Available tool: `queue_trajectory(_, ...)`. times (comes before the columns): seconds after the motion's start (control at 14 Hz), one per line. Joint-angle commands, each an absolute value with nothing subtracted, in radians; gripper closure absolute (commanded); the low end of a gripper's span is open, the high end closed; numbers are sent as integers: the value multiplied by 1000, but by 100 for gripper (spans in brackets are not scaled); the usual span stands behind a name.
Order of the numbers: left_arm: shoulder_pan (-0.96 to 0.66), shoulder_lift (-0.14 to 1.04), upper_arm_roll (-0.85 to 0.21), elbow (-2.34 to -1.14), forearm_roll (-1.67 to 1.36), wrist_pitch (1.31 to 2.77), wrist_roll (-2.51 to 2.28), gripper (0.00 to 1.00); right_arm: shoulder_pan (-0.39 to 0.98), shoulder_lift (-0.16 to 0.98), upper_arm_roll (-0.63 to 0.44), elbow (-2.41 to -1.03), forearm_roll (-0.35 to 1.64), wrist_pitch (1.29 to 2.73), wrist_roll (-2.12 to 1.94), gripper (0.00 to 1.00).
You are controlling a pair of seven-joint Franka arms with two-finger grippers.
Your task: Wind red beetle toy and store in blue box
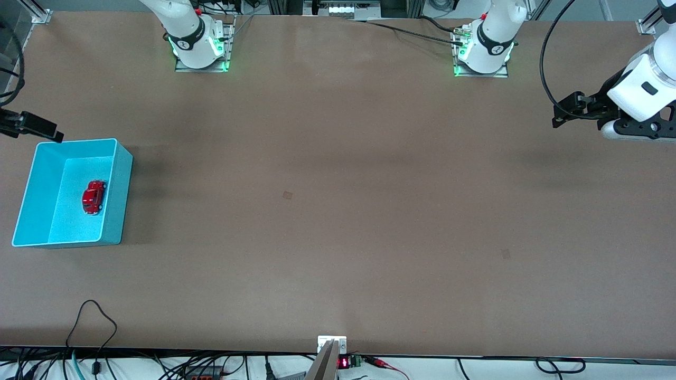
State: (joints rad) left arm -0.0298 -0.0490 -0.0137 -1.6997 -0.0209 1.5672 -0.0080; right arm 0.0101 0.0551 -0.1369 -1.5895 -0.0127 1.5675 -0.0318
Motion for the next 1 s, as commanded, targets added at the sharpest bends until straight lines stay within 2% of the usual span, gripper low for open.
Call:
queue_trajectory(0.0, -25, -58, -17, -1692, -26, 1551, 15, 0, 11, -5, -138, -1666, -25, 1617, -40, 0)
queue_trajectory(0.36, -25, -58, -17, -1692, -26, 1551, 15, 0, 8, -69, -144, -1764, -15, 1677, -66, 0)
queue_trajectory(0.93, -25, -58, -17, -1692, -26, 1551, 15, 0, 8, -35, -140, -1718, -17, 1663, -75, 0)
